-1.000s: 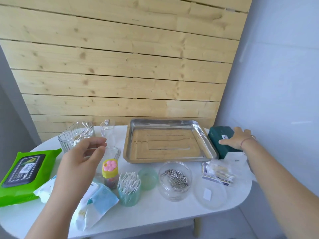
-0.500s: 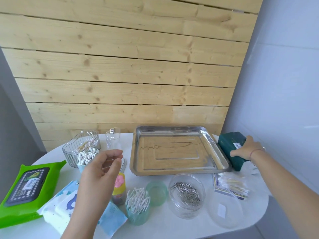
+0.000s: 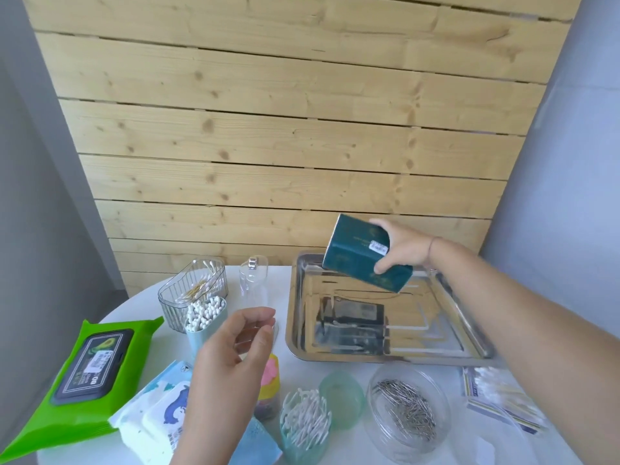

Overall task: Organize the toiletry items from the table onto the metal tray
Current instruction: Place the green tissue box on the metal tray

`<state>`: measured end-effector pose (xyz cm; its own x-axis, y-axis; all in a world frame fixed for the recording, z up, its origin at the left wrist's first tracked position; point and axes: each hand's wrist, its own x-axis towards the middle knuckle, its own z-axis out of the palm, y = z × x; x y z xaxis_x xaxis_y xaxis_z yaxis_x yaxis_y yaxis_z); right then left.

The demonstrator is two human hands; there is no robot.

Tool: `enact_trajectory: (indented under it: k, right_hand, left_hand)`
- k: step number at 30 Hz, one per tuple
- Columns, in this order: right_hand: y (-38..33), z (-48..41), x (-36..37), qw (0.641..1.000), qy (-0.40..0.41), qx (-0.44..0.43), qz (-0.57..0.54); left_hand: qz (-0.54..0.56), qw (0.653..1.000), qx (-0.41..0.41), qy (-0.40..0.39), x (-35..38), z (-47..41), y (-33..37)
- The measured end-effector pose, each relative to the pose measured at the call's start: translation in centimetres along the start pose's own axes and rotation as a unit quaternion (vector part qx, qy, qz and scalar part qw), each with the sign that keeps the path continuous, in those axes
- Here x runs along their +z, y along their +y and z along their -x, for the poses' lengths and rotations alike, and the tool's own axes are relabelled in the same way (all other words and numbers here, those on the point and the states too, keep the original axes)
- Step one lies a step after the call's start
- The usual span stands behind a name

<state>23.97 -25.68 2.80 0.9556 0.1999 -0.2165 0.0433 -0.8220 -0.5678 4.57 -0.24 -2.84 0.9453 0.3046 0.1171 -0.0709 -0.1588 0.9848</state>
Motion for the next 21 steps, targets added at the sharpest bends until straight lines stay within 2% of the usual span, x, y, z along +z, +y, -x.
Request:
enact_trajectory:
  k: [4, 9, 13, 21]
  right_hand:
    - [-0.8, -3.7, 3.1, 0.996, -0.09, 0.007, 0.022]
    - [-1.0, -6.1, 4.0, 0.989, -0.095, 0.009, 0.116]
    - [-1.4, -6.9, 4.0, 0.984, -0.111, 0.009, 0.136]
    - [-0.9, -7.0, 4.4, 0.987, -0.145, 0.019, 0.07]
  left_hand:
    - [-0.021, 1.0, -0.001, 0.001, -0.5, -0.3, -0.2]
    - [-0.047, 0.999, 0.021, 0.013, -0.6, -0.6, -0.6]
    - [-0.052, 0.998, 0.023, 0.01, -0.5, -0.7, -0.9]
    - [-0.046, 0.999, 0.017, 0.01, -0.1, -0.5, -0.9]
